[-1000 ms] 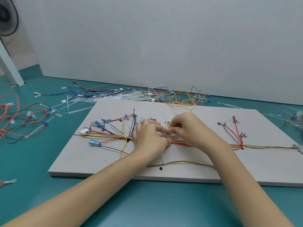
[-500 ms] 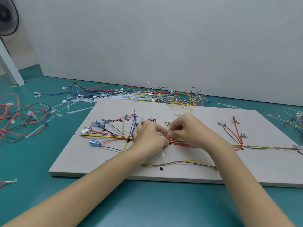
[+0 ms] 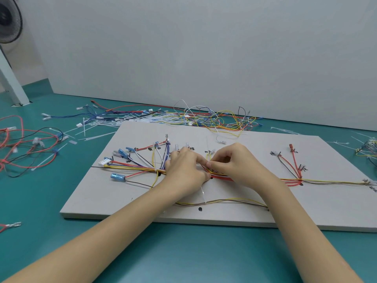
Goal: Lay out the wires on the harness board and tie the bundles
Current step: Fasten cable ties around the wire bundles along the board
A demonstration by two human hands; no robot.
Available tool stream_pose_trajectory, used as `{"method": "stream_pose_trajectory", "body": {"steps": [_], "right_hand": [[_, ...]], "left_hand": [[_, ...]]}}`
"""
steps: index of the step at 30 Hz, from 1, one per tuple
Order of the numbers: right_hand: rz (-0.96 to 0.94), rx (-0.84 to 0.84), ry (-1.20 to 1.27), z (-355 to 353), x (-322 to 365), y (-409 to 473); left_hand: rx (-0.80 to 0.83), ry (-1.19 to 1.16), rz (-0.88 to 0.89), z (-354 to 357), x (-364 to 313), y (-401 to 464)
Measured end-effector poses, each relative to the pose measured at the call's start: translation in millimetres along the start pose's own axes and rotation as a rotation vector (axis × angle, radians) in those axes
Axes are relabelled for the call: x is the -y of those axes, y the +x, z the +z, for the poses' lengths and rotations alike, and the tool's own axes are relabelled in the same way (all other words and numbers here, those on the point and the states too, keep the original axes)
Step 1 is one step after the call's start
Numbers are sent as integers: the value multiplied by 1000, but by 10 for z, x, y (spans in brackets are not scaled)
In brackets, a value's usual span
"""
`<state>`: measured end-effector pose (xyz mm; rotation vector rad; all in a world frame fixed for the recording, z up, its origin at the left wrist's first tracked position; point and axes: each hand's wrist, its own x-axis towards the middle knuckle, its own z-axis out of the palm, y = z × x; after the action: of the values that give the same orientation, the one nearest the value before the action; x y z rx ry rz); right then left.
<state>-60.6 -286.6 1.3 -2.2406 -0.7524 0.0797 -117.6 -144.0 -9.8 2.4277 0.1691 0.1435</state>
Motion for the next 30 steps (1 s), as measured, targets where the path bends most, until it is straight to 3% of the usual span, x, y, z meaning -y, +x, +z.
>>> {"method": "stream_pose_trajectory", "body": {"steps": [7, 13, 20, 30], "right_hand": [[-22, -38, 32, -12, 10, 7], [-38, -49, -52, -41, 59, 84], [-28, 31, -144, -80, 178, 155], [42, 186, -381, -136, 353, 259]], "left_hand": [[13, 26, 17, 3, 18, 19], [26, -92, -47, -13, 23, 44], [97, -233, -160, -32, 50, 70], [210, -337, -185, -100, 41, 64]]}}
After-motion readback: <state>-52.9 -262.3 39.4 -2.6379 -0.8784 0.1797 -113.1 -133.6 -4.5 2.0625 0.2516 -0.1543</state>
